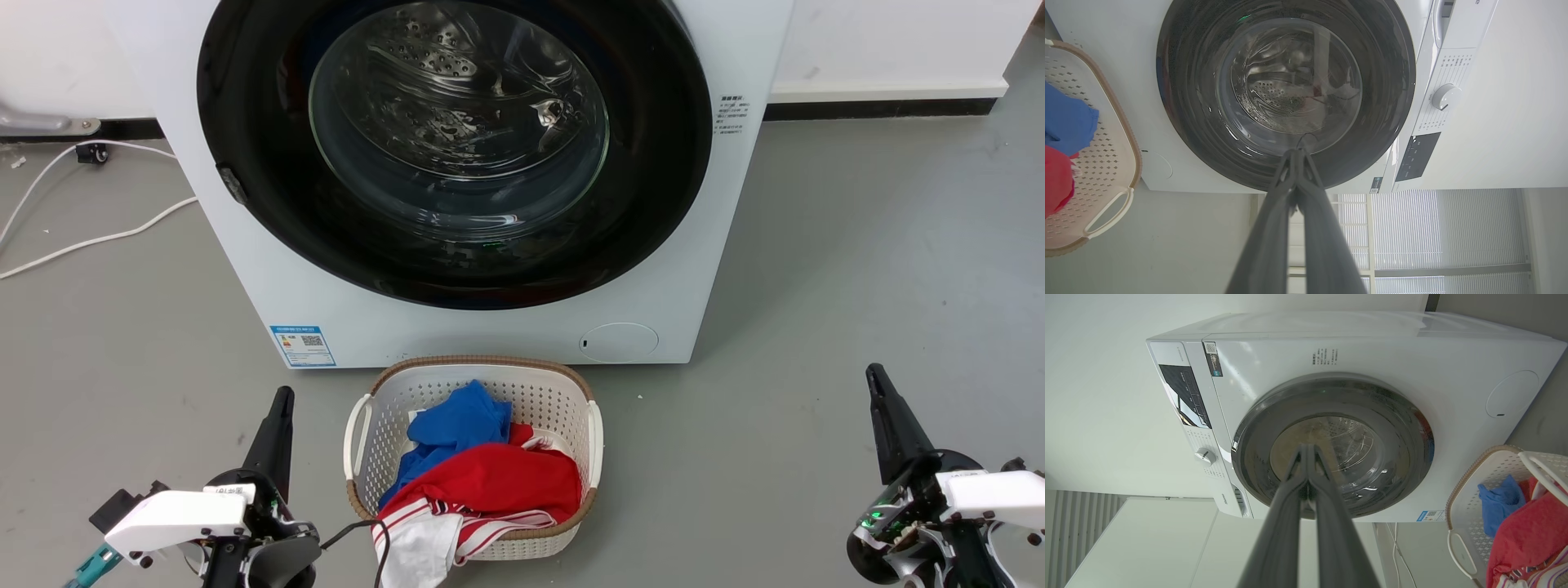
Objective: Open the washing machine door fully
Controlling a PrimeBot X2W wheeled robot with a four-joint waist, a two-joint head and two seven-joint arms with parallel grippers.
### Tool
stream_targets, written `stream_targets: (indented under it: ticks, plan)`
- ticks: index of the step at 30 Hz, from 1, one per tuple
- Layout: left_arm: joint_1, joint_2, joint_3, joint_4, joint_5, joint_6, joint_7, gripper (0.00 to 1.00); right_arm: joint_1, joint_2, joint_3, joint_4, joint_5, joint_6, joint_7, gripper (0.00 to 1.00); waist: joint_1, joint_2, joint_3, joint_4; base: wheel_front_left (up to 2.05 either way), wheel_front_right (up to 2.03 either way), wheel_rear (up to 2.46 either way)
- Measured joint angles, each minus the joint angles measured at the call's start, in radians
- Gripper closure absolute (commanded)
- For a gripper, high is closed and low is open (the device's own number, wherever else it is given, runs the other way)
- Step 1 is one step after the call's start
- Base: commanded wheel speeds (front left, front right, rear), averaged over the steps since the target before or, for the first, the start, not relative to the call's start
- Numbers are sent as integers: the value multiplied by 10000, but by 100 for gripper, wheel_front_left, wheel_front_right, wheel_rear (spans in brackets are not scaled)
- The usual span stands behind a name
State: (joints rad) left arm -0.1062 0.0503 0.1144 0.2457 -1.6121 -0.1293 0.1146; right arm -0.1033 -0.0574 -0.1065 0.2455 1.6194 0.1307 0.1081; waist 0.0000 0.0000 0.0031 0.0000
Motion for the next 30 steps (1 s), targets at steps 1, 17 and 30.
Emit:
stream_targets:
  ticks: [1,17,30]
  plan:
    - [0,0,0,0,0,0,0,100,-1,2,-4,0,0,0,23,100,0,0,0,0,0,0,0]
    - [0,0,-6,-2,0,0,0,100,-1,12,-19,0,-12,0,27,100,0,0,0,0,0,0,0]
    - [0,-2,0,-2,0,0,0,100,-2,19,-29,2,-13,0,31,100,0,0,0,0,0,0,0]
